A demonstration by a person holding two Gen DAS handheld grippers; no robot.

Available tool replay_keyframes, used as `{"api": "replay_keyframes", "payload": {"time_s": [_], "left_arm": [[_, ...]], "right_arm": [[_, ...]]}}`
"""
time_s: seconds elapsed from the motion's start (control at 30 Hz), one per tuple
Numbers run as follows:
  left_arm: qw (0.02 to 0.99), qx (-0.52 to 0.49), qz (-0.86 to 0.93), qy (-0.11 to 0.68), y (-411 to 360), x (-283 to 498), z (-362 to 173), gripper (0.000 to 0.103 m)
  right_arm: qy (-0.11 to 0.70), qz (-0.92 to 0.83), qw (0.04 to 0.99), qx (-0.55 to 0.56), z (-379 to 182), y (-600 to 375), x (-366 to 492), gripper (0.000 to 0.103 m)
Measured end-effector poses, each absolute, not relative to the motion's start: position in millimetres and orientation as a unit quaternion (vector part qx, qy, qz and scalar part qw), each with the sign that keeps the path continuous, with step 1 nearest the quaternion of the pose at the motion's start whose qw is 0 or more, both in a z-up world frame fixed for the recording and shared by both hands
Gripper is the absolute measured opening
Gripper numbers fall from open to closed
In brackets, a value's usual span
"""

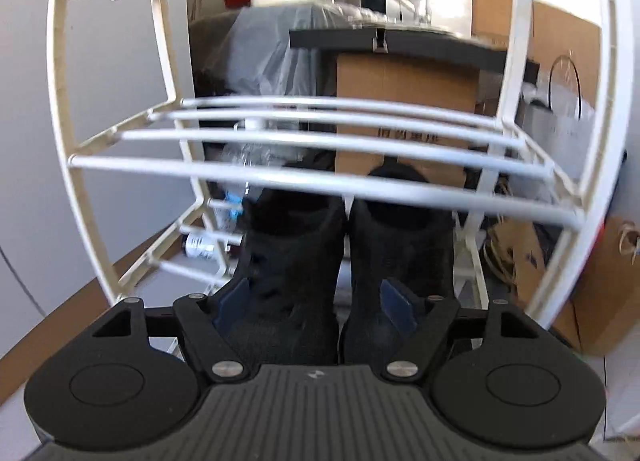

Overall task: Organize scattered shoes
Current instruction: 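Open the right tool and release the black sneakers on the rack, then withdraw the right tool from the rack toward the white sneakers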

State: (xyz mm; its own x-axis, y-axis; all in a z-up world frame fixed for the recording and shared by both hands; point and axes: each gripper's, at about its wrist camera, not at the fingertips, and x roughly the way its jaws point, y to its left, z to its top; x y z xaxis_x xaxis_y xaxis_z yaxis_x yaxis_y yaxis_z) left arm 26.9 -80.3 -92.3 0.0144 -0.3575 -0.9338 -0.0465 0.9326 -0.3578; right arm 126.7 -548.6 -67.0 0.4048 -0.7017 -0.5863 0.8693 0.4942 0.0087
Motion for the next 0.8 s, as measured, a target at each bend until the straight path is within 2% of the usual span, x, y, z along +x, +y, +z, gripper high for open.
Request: {"api": "replay_keyframes", "payload": {"time_s": [0.3,0.6,0.8], "left_arm": [[0.703,-0.185,-0.108,0.678,-50.7,19.7,-75.5,0.097],[0.717,-0.159,-0.091,0.672,-33.2,19.1,-83.0,0.097],[0.724,-0.144,-0.087,0.669,-25.7,20.1,-83.6,0.097]], "right_arm": [[0.285,-0.467,0.819,0.173,-44.6,-517.8,112.6,0.077],[0.298,-0.403,0.862,0.072,-25.3,-459.8,94.8,0.077],[0.297,-0.347,0.888,0.058,-6.6,-418.1,79.3,0.077]]}}
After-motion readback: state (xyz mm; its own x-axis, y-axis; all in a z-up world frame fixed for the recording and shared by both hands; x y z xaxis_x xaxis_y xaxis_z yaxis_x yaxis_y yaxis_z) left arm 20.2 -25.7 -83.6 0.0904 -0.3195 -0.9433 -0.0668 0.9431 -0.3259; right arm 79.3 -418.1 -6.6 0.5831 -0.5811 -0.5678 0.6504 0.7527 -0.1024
